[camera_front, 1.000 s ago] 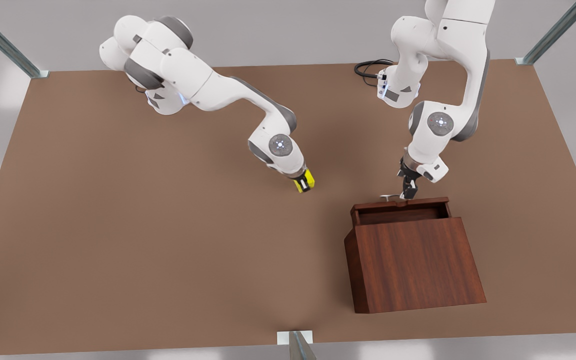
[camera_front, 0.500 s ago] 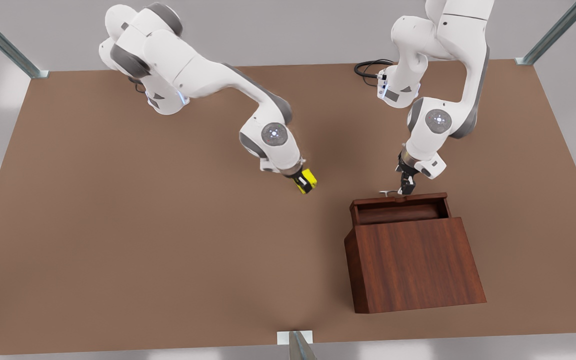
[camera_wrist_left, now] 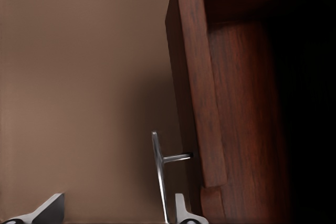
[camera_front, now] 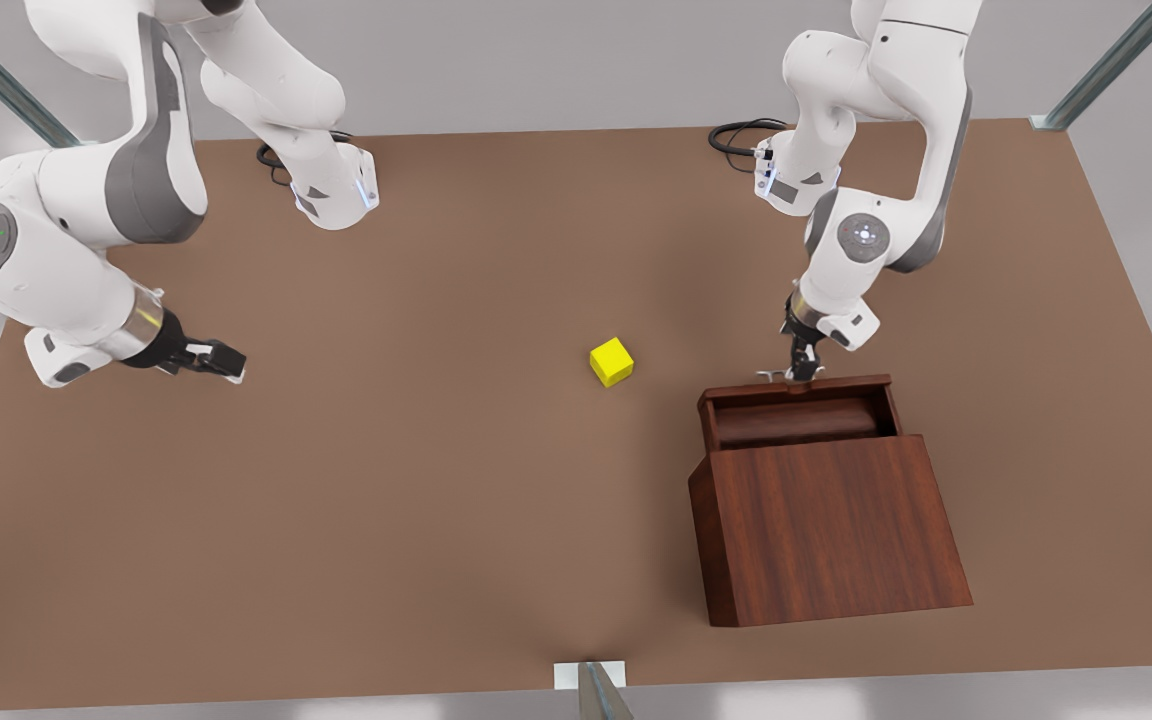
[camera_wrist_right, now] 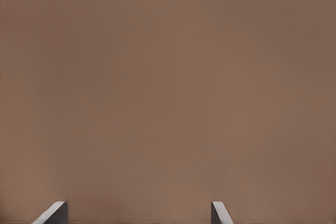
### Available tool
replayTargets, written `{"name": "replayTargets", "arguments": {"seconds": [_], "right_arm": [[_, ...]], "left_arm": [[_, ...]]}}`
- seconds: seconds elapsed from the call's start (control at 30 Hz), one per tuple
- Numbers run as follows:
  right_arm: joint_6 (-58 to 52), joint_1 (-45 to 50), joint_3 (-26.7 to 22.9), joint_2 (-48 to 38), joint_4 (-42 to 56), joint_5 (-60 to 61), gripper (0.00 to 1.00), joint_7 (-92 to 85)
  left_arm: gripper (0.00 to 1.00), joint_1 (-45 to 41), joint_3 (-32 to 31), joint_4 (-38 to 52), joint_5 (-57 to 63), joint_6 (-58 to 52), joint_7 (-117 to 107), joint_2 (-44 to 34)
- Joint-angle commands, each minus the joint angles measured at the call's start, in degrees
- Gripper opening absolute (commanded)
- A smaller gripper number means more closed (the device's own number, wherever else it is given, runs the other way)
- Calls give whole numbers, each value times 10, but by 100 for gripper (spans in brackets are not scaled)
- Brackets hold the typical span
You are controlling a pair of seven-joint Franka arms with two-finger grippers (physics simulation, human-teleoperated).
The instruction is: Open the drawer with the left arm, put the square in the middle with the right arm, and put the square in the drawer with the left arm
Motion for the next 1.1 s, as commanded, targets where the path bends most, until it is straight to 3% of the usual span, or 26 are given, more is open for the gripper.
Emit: {"name": "replayTargets", "arguments": {"seconds": [0.0,0.2,0.23,0.3,0.37,0.43,0.5,0.53,0.6,0.73,0.83,1.07], "right_arm": [[0,0,0,0,0,0,100,0],[33,29,9,29,2,-3,100,13],[33,29,9,30,1,-3,100,14],[33,29,9,30,0,-2,100,14],[33,29,9,31,-2,-2,100,14],[33,29,9,31,-3,-2,100,14],[33,28,9,31,-4,-2,100,13],[33,28,9,31,-4,-2,100,14],[33,28,9,34,-4,-2,100,14],[33,28,9,35,-4,-2,100,13],[33,29,9,35,-4,-2,100,14],[33,28,9,35,-4,-1,100,13]], "left_arm": [[100,-9,0,0,0,-1,-1,0],[100,-9,0,6,0,-47,-12,-29],[100,-9,-1,31,0,-100,-20,-41],[100,-42,-12,182,-9,-276,-115,-41],[100,-52,-46,313,-56,-320,-153,-24],[100,-60,-186,465,35,-383,283,87],[100,-57,-209,670,47,-453,515,266],[100,-57,-210,686,45,-450,629,294],[100,-47,-206,678,36,-404,794,322],[100,-51,-205,514,-2,-284,890,297],[100,-50,-200,477,18,-294,1025,300],[100,-88,-205,400,16,-164,1016,318]]}}
